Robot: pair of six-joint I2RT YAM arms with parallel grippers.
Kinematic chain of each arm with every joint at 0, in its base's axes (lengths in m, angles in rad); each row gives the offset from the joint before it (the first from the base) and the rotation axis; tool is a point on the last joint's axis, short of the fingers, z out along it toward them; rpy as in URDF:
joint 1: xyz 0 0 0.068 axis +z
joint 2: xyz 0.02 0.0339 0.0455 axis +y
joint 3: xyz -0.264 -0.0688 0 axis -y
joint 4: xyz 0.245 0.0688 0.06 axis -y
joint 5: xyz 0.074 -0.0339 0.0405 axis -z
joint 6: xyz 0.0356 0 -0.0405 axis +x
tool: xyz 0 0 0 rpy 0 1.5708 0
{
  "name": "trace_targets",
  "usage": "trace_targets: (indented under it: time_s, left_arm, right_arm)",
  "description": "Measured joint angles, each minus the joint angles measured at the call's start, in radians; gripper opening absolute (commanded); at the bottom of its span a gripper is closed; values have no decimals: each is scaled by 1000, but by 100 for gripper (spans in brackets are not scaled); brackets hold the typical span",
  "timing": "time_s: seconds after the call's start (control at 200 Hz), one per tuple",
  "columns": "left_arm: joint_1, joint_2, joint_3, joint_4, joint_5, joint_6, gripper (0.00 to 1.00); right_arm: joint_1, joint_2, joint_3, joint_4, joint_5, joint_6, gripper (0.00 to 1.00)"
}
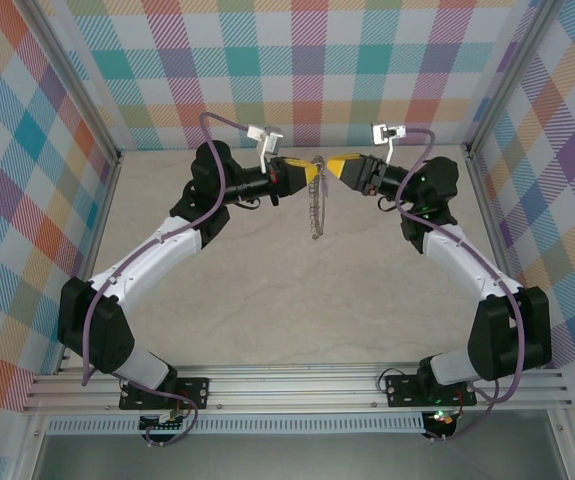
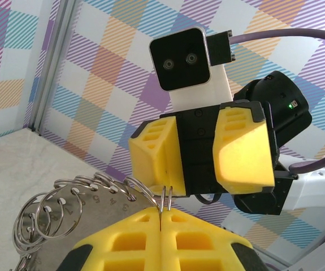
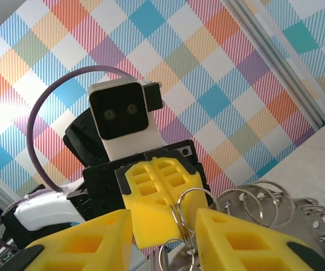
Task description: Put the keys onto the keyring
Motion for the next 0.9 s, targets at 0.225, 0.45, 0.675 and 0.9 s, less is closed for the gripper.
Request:
trace_targets:
  time_s: [0.225, 0.45, 0.675, 0.9]
  left_arm:
    - [0, 0, 0, 0, 0, 0, 0]
    - [-2, 0, 0, 0, 0, 0, 0]
    - [-5, 0, 0, 0, -1, 0, 0]
    - [-5, 0, 0, 0, -1, 0, 0]
  right_arm:
    - [15, 18, 0, 8, -4, 3, 33]
    - [17, 22, 0, 12, -4, 6, 25]
    - [17, 22, -16, 19, -4, 6, 24]
    - [17, 22, -28, 28, -2, 8, 7]
